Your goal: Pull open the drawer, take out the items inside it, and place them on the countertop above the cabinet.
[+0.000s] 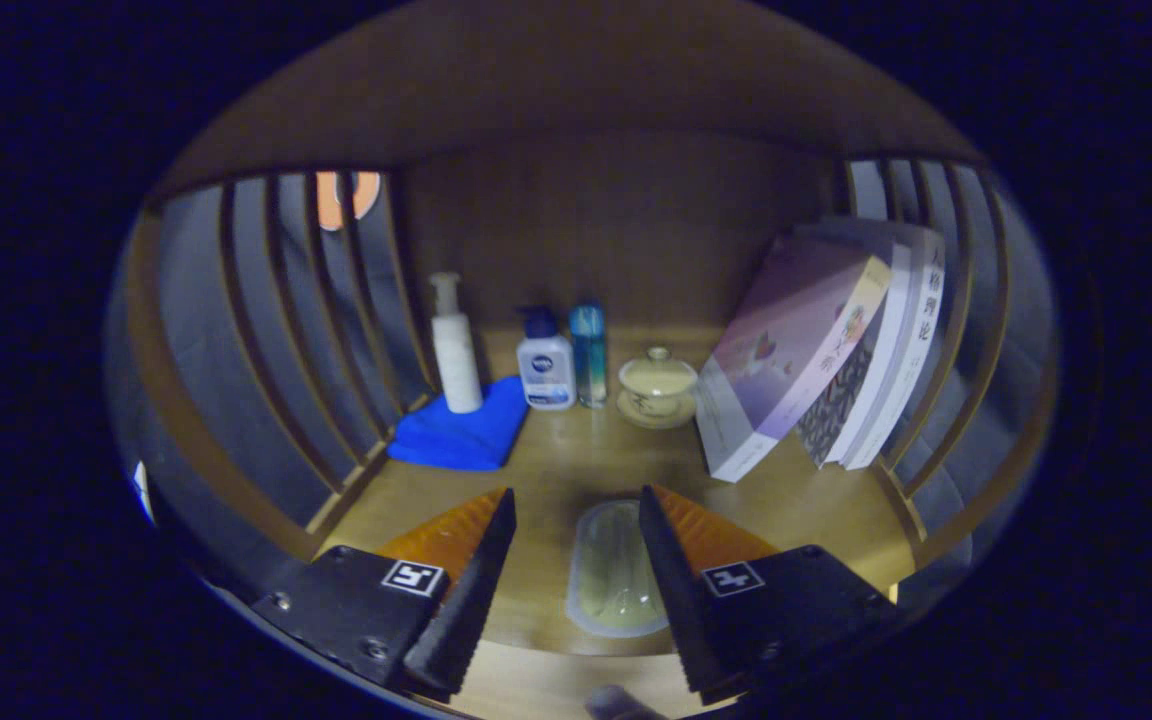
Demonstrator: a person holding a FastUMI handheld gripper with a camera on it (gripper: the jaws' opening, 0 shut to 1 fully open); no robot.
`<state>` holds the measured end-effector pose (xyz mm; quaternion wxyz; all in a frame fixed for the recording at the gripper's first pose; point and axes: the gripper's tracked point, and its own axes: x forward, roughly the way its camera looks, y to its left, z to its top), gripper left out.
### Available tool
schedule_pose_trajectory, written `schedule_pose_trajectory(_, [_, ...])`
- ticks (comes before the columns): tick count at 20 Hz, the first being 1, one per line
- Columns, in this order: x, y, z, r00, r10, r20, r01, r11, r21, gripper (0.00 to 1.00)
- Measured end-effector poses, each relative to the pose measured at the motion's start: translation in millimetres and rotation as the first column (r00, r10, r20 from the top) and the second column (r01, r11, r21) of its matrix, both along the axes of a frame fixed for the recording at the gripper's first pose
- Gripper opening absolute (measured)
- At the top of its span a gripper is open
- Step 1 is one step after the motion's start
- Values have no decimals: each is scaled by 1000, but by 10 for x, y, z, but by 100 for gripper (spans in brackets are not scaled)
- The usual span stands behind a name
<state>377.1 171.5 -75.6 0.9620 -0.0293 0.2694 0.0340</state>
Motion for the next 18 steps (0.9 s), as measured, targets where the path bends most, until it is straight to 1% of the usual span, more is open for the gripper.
schedule_pose_trajectory(1, [-77, 9, 102, 999, 3, 46, -3, 1000, -5, 84])
schedule_pose_trajectory(3, [-305, 90, 290, 991, 26, 129, -26, 1000, -4, 86])
schedule_pose_trajectory(5, [-499, 134, 455, 977, 41, 209, -43, 999, 4, 99])
schedule_pose_trajectory(6, [-585, 110, 515, 968, 35, 247, -35, 999, -3, 100])
schedule_pose_trajectory(9, [-883, -1, 724, 928, 21, 372, -2, 999, -50, 100])
schedule_pose_trajectory(11, [-1071, -17, 810, 897, 20, 442, 1, 999, -47, 100])
schedule_pose_trajectory(15, [-1461, -135, 828, 864, -18, 504, 9, 1000, 19, 100])
schedule_pose_trajectory(16, [-1547, -163, 838, 850, -32, 525, 17, 999, 34, 100])
schedule_pose_trajectory(18, [-1696, -243, 761, 835, -51, 548, 37, 999, 38, 100])
